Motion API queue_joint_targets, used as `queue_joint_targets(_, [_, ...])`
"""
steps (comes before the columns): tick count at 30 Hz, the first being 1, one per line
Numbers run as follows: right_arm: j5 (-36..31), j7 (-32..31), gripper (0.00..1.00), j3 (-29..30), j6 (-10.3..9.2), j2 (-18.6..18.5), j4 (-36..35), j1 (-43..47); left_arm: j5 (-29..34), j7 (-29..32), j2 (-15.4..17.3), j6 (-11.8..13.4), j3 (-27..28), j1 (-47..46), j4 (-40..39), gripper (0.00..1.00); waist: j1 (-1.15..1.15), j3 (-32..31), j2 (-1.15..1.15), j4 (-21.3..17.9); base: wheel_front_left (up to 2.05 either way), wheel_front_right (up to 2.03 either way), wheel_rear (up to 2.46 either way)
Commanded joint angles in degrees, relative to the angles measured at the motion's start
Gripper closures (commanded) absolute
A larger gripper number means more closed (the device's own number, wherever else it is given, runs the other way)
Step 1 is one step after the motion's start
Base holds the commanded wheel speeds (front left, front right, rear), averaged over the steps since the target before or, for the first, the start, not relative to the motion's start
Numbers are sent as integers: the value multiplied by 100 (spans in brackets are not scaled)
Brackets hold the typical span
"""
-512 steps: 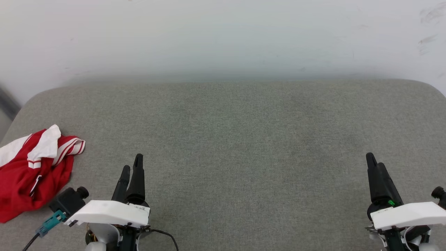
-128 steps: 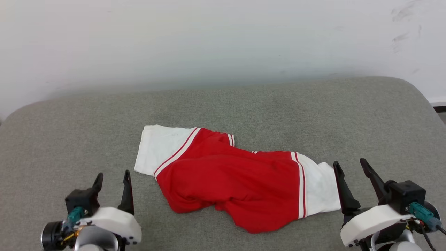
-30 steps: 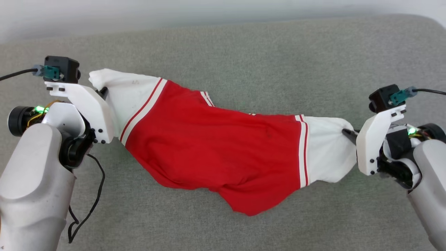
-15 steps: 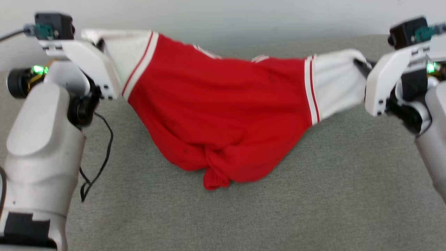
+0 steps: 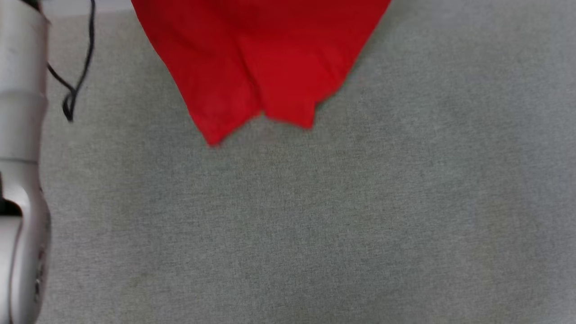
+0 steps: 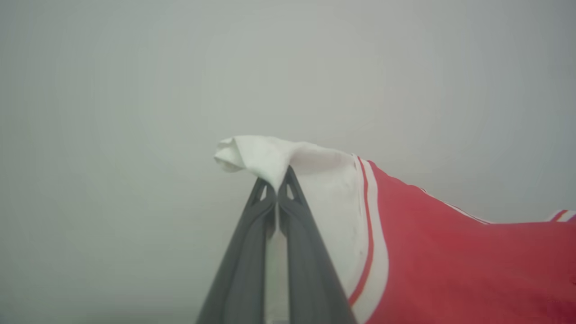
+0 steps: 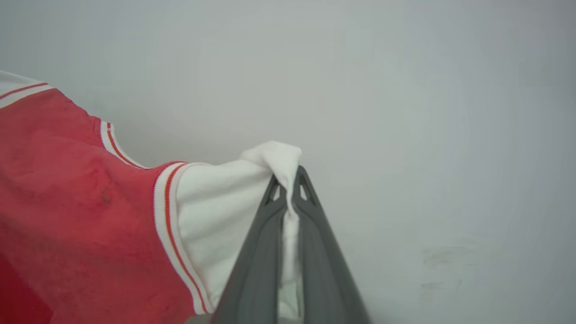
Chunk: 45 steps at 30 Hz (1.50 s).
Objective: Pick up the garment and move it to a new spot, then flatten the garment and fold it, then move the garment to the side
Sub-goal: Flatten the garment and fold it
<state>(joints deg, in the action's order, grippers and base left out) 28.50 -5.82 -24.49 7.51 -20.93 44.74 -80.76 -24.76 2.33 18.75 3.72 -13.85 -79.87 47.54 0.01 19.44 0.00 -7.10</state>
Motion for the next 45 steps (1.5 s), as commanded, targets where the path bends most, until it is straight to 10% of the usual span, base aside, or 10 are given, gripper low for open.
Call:
queue_joint_targets(1, [-71,186,100,-9,-4,18,88,-243,58,-158,37,29,28,-230,17,100,-1,296,0,2,0,0,0])
queue_joint_targets(21, [121,1355,100,-780,-4,-3,653,-1988,161,-1022,-26,32,-38,-1861,376,100,-1,1568,0,-36,0,0,0])
queue_joint_targets(33, [1139,1126,100,-1410,-4,284,888,-660,-236,-1362,-129,-435,50,-873,1311,100,-1,1243,0,-65,0,0,0])
queue_joint_targets(45, [1870,1579,100,-2114,-4,-29,2,2185,-608,-1756,-169,-920,286,2123,826,100,-1,-117,0,-4,0,0,0])
